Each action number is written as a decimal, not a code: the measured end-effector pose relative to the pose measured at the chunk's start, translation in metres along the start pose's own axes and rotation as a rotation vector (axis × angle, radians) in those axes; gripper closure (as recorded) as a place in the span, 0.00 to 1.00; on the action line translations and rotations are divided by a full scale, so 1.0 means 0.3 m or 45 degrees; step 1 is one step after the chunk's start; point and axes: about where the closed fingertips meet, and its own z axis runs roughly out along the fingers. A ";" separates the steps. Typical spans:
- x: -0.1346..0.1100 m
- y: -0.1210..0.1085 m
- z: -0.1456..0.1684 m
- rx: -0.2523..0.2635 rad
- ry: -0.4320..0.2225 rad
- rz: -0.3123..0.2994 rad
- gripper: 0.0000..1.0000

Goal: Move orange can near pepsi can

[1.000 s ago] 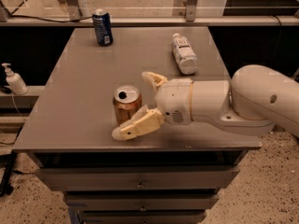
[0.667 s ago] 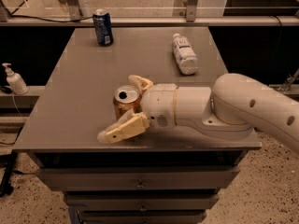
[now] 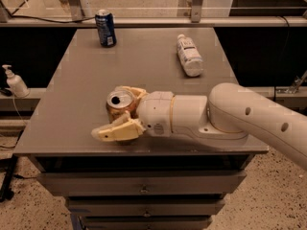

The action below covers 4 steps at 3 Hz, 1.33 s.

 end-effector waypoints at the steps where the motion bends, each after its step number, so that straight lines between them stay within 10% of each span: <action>1: 0.001 -0.018 -0.014 0.015 -0.006 -0.002 0.64; 3: -0.075 -0.232 -0.137 0.100 0.033 -0.095 1.00; 4: -0.175 -0.375 -0.266 0.237 0.048 -0.051 1.00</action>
Offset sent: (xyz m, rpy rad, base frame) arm 0.0558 -0.0519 0.0251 -0.0319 -0.0709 -0.0812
